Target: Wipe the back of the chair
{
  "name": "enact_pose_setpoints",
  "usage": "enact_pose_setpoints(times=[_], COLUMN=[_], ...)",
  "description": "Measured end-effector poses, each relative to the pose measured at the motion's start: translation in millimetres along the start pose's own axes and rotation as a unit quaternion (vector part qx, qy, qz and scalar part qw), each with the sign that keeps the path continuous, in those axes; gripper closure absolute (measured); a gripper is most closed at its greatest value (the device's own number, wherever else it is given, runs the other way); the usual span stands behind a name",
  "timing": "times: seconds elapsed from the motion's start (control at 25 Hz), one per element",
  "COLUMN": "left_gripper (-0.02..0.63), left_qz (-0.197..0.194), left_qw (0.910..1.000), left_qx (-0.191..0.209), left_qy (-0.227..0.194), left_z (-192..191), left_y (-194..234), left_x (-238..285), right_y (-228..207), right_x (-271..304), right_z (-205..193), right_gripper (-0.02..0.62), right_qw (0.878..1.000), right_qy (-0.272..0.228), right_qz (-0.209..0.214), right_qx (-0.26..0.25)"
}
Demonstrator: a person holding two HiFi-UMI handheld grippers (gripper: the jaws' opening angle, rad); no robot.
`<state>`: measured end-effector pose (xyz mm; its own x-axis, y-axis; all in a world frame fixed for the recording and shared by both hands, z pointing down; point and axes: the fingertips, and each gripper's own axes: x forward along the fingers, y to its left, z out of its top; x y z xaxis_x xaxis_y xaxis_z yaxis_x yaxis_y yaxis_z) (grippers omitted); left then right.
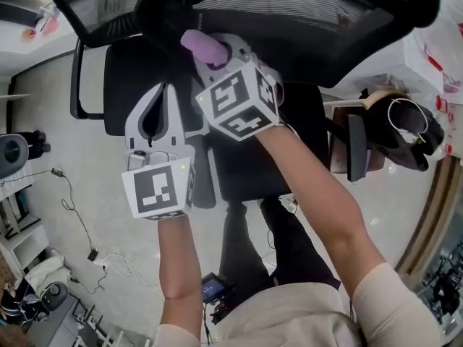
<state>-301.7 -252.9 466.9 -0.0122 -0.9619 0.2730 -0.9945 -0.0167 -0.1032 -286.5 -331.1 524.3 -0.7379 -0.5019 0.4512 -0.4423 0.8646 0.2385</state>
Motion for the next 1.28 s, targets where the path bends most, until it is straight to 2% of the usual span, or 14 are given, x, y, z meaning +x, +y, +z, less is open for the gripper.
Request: enact_pose_setpoints(times=[0.12, 0.28, 0.48, 0.6, 0.72, 0.92, 1.04, 1.28], left_gripper=[0.6, 0.6, 0.6, 0.6, 0.6, 0.6, 0.6, 0.6], left_qz=[0.001, -0.022, -0.06, -0.098, -0.128, -0.165, -0.177, -0.18], left_qw=[0.9999, 0.9997, 0.998, 0.9946, 0.9905, 0.9844, 0.982, 0.9814], left_qx=[-0.005, 0.004, 0.015, 0.034, 0.048, 0.06, 0.062, 0.063], left_qy=[0.015, 0.009, 0.015, 0.0, 0.014, 0.017, 0.019, 0.022], left_z=[-0.7, 3.9, 12.5, 19.4, 23.7, 28.7, 29.3, 28.7], left_y=[0.4, -26.1, -83.2, -128.6, -176.1, -240.2, -264.9, -278.9], left_x=[3.4, 19.7, 49.1, 65.3, 77.2, 90.3, 93.7, 92.1], right_y=[-1.5, -20.9, -75.9, -121.1, -176.0, -256.0, -271.4, -271.1], right_x=[-1.4, -14.9, -49.6, -81.3, -121.5, -190.7, -209.8, -210.6], right_z=[0.2, -14.7, -61.8, -98.7, -141.2, -205.6, -223.3, -223.9], right_gripper=[0.574, 0.574, 0.574, 0.574, 0.574, 0.574, 0.574, 0.574], right_qw=[1.0, 1.0, 0.998, 0.996, 0.989, 0.966, 0.96, 0.963], right_qy=[0.0, 0.005, 0.023, 0.033, 0.046, 0.072, 0.079, 0.079], right_qz=[-0.001, -0.015, -0.047, -0.079, -0.123, -0.205, -0.221, -0.212], right_qx=[-0.01, -0.003, 0.017, 0.037, 0.068, 0.14, 0.149, 0.149])
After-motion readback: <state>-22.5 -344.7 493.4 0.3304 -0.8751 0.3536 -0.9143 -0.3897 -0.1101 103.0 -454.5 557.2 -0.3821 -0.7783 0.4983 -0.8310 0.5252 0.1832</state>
